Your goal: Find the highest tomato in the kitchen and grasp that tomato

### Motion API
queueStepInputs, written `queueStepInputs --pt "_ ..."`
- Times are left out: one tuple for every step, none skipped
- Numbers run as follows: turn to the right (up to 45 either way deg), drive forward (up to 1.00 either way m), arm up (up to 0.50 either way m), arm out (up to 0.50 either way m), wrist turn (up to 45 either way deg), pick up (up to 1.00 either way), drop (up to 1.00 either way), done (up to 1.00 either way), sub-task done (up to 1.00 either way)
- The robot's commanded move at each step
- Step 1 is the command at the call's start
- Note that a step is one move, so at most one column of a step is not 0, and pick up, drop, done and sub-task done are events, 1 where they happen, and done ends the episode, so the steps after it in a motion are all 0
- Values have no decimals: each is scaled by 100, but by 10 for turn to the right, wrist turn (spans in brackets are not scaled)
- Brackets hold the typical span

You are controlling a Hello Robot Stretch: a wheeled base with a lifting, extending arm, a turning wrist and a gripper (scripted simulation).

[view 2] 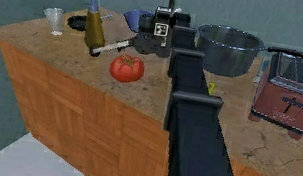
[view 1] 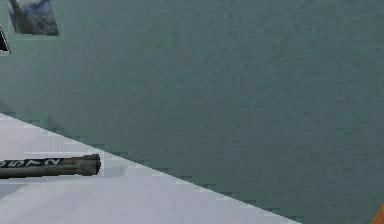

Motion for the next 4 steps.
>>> queueStepInputs --pt "0 0 0 0 240 0 0 0 0" --pt "0 0 -10 0 0 0 0 0 0" --pt "0 0 0 0 0 100 0 0 0" --pt "0 0 10 0 0 0 0 0 0"
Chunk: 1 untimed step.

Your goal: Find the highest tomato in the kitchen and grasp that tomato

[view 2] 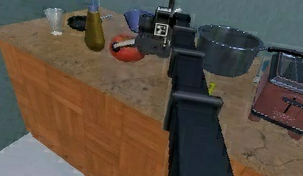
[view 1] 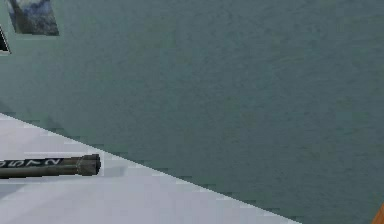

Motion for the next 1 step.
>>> queueStepInputs --pt "0 0 0 0 0 0 0 100 0"
